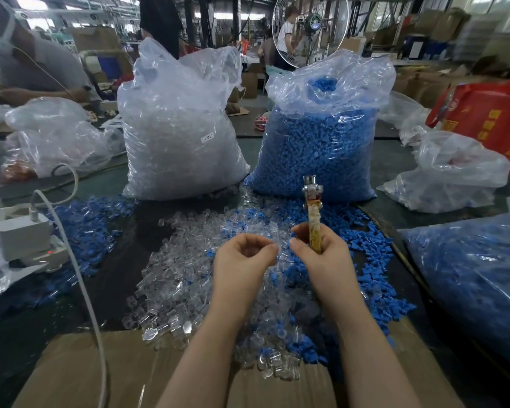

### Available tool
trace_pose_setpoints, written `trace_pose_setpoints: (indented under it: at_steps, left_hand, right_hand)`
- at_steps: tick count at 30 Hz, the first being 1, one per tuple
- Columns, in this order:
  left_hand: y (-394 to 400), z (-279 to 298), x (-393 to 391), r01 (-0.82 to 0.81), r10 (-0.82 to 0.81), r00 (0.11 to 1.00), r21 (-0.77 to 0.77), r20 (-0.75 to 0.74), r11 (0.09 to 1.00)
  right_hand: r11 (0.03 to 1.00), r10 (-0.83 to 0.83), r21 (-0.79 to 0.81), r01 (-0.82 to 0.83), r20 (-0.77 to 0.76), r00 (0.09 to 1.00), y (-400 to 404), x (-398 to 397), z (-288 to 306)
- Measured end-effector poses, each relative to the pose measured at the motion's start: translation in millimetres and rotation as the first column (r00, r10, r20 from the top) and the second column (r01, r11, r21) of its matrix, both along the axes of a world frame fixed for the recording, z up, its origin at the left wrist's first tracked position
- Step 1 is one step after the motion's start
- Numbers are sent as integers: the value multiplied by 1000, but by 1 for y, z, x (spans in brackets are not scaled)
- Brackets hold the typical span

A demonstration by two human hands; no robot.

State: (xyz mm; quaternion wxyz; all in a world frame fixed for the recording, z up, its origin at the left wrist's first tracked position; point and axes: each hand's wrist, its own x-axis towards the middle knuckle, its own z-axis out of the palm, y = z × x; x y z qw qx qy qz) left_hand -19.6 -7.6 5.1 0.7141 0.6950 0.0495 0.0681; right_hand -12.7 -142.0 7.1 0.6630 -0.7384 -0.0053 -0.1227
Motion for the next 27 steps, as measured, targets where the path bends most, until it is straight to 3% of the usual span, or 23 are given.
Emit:
trace_pose_setpoints:
  at_steps: [6, 12, 23, 27]
  left_hand:
    - [-3, 1, 0, -7, 1, 1000, -255, -23, 967]
    - [-4, 2, 0, -40, 34, 999, -343, -26, 938]
    - [-5, 10, -6, -63, 93, 988, -229, 123, 971]
    - [-4, 9, -7, -101, 107, 972, -41, 208, 994]
  right_hand:
    - [999, 21, 46, -26, 95, 995, 8, -5, 0]
    - [1000, 10, -31, -4, 193, 981, 14, -6, -2]
    - [996, -34, -72, 52, 226, 974, 19, -5, -7]
    - [992, -41, -103, 68, 243, 969, 19, -5, -7]
